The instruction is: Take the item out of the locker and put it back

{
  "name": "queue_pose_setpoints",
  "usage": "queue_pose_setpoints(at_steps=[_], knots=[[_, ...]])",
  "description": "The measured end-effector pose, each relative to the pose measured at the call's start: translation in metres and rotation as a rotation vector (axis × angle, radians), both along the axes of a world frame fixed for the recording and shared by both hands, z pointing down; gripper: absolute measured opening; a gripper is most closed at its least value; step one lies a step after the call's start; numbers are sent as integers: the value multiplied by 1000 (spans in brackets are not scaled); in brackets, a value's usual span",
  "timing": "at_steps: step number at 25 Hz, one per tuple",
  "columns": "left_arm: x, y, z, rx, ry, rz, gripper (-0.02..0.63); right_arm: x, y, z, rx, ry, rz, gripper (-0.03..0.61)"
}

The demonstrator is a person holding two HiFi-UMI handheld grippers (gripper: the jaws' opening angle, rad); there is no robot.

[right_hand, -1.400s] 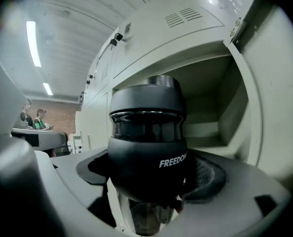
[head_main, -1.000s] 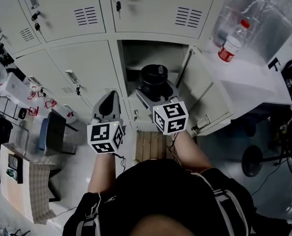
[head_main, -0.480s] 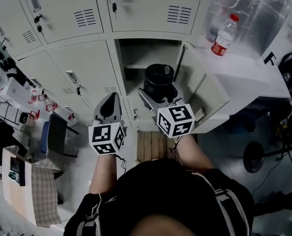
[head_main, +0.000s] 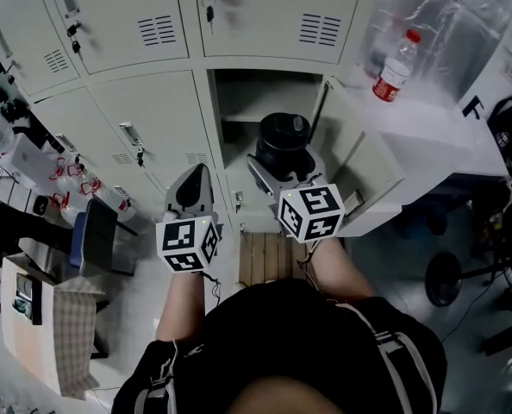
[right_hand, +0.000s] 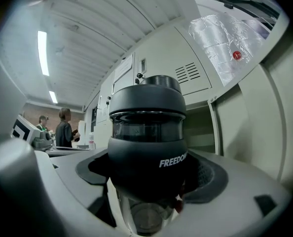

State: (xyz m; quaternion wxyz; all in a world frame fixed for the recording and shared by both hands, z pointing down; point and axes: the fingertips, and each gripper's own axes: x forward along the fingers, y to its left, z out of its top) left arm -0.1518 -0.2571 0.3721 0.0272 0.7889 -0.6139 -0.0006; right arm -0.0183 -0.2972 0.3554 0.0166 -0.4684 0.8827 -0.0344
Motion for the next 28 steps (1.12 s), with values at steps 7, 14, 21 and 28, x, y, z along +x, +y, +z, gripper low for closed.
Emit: queue_pose_setpoints(at_steps=[7, 14, 21, 28], knots=[[-6, -7, -1, 7, -1, -5, 13, -9, -32, 21, -63, -14, 2, 445], [-8, -20, 2, 4, 0, -1, 14, -12, -86, 43, -219, -130, 2, 445], [-18, -42, 5, -6, -2, -6, 14, 2, -141, 35, -273, -216, 91, 445], [-24, -65, 4, -5, -2, -4, 14, 12, -186, 17, -265, -214, 158, 445]])
